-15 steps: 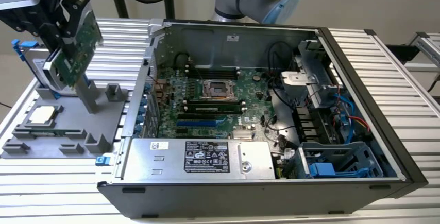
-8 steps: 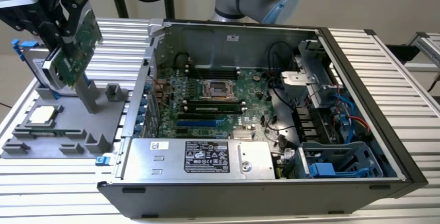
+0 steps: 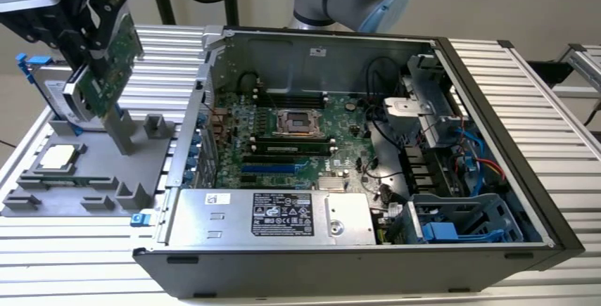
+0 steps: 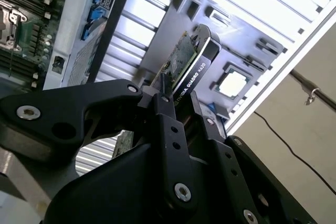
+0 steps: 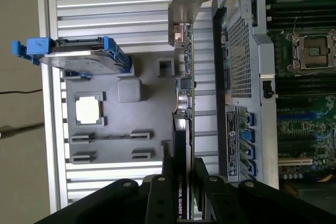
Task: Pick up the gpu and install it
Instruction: 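Pick up the gpu and move the gpu toward the slot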
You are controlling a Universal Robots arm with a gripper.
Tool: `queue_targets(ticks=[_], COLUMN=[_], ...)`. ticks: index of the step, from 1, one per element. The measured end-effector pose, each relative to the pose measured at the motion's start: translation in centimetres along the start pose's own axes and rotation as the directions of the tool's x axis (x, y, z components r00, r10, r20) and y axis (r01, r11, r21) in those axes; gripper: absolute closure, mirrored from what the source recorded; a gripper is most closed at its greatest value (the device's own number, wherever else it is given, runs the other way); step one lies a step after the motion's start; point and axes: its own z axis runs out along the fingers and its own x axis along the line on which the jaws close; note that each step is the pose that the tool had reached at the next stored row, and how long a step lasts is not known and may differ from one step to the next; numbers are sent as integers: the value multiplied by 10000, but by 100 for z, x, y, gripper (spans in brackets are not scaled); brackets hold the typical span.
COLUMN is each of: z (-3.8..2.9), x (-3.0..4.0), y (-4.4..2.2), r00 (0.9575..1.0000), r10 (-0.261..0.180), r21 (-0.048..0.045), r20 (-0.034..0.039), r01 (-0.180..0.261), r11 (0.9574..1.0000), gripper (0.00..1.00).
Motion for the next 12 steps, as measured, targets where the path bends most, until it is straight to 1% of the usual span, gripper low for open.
queue_targets(ticks=[6,12], z=[0,0], x=[-51,-117], y=[4,8], r00=[10000,10000], r10=[1,1], r21=[1,1], r20=[0,-1], r01=[-1,-1], r11=[10000,10000], gripper=[100,100])
